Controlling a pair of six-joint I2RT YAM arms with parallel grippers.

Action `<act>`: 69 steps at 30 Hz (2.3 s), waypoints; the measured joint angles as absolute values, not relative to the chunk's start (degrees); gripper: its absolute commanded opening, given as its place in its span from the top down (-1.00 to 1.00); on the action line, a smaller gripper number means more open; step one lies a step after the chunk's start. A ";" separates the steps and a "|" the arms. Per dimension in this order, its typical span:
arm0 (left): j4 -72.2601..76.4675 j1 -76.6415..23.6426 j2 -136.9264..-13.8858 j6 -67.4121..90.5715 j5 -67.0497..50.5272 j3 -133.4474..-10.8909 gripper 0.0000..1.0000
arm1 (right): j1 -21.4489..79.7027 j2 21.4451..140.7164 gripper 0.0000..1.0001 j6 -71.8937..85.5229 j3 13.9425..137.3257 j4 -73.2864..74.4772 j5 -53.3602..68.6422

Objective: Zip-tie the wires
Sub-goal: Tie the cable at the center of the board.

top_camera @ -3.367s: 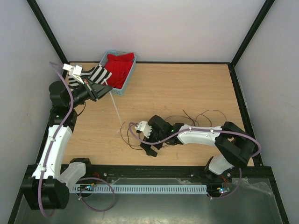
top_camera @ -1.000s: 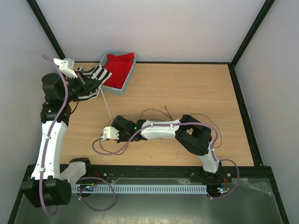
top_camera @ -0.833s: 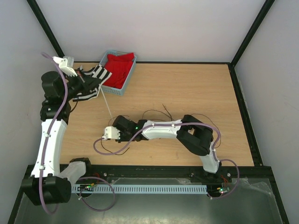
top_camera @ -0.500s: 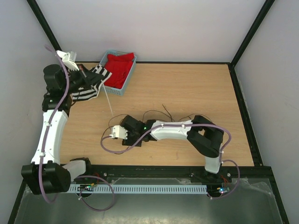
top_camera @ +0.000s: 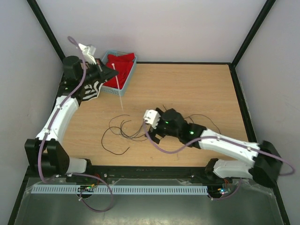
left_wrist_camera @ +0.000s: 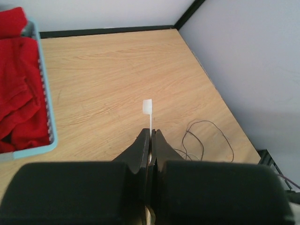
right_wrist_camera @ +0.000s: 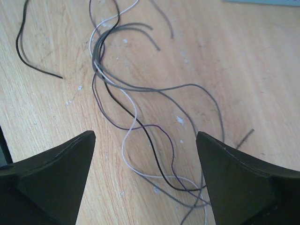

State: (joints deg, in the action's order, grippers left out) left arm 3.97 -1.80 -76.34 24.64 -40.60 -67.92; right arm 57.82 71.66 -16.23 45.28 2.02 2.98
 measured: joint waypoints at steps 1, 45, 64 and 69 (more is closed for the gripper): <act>4.29 -2.76 -77.32 24.16 -40.42 -68.31 1.00 | 57.28 68.34 -0.99 -15.53 43.59 1.39 2.83; 27.75 -15.11 -98.35 29.30 -32.27 -49.10 1.00 | 54.70 43.51 -0.98 -6.33 27.94 -3.38 5.41; 34.26 -15.27 -97.49 29.85 -37.36 -42.39 1.00 | 65.30 54.04 -0.99 -32.47 27.86 -11.75 3.29; 34.85 -15.27 -97.82 28.88 -40.18 -42.37 1.00 | 67.07 58.70 -0.99 -39.09 27.81 -12.14 1.30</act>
